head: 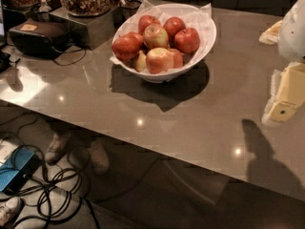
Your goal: Pick apple from white bowl
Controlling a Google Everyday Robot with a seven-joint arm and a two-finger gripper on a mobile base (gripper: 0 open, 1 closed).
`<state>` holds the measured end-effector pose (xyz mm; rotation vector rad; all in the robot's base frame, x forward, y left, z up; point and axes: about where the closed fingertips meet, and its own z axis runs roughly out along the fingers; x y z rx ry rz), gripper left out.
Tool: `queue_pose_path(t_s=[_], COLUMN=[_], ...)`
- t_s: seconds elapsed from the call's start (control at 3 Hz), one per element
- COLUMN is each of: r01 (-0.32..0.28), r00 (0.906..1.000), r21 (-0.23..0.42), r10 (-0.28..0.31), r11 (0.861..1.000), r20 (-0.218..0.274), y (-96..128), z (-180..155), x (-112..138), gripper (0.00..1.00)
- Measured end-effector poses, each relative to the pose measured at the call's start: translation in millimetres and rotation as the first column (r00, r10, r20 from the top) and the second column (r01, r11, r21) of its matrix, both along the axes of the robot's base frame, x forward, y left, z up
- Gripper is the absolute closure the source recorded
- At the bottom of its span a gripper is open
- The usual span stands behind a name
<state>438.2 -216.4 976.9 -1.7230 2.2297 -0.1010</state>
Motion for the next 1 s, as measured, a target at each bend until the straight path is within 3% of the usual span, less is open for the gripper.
queue_pose_path(t_s=[0.33,0.67,1.0], r01=[0.0,0.0,-0.013], r00=[1.0,0.9994,0.9982], r21=[0.0,-0.001,-0.034], r10=[0.0,0.0,0.011], r11=[1.0,1.0,0.999], r20=[0.0,-0.033,-0.059], y=[0.0,15.1,44.1], z=[0.0,6.9,16.2], x=[0.0,1.2,10.5], gripper=[0.0,0.0,0.0])
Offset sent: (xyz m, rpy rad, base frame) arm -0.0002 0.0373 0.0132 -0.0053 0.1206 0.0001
